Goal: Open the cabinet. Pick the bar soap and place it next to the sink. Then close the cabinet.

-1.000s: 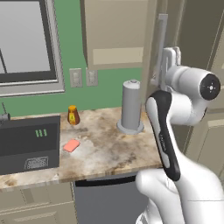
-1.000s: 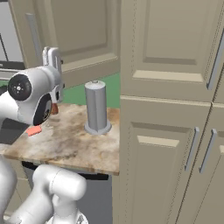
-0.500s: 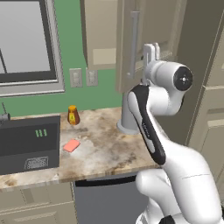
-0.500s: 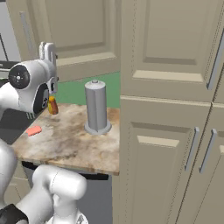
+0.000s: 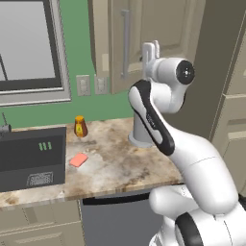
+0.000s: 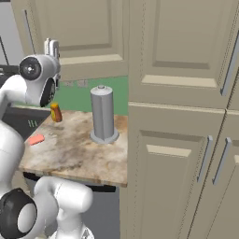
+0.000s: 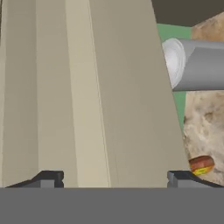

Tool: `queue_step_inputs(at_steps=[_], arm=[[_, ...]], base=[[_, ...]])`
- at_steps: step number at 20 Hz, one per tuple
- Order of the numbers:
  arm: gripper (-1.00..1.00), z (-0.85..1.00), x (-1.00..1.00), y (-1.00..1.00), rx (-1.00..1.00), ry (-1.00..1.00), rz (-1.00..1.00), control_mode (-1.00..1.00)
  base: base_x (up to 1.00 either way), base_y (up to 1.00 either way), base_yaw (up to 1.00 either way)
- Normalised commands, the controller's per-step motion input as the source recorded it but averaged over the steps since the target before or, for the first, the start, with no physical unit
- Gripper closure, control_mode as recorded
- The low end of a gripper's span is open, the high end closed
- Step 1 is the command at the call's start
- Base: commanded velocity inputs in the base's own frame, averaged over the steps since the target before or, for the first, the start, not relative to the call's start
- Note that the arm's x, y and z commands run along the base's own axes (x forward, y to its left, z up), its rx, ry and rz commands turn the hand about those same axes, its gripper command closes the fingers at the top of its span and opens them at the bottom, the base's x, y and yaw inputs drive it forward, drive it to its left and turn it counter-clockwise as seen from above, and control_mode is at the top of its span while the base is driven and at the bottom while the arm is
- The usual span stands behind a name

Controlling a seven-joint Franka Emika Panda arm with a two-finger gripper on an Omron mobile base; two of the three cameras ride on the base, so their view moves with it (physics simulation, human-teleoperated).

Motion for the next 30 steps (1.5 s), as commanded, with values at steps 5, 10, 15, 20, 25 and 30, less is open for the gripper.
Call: queue_step_inputs(at_steps=[5,10,15,20,25,30], arm=[[-1.00,-0.04,0.51,0.25,0.01,0.04,0.08,-1.00],[-1.00,-0.09,0.57,0.20,0.00,0.00,0.04,-1.00],[-1.00,-0.15,0.54,0.12,0.00,0.01,0.00,-1.00],[-1.00,-0.24,0.57,0.07,0.00,0.05,0.00,-1.00],[-1.00,-0.26,0.60,0.03,0.00,0.06,0.00,-1.00],[-1.00,-0.26,0.64,0.01,0.00,0.07,0.00,-1.00]], base=[[0.00,0.00,0.00],[0.00,0.00,0.00],[0.00,0.00,0.00],[0.00,0.00,0.00],[0.00,0.00,0.00],[0.00,0.00,0.00]])
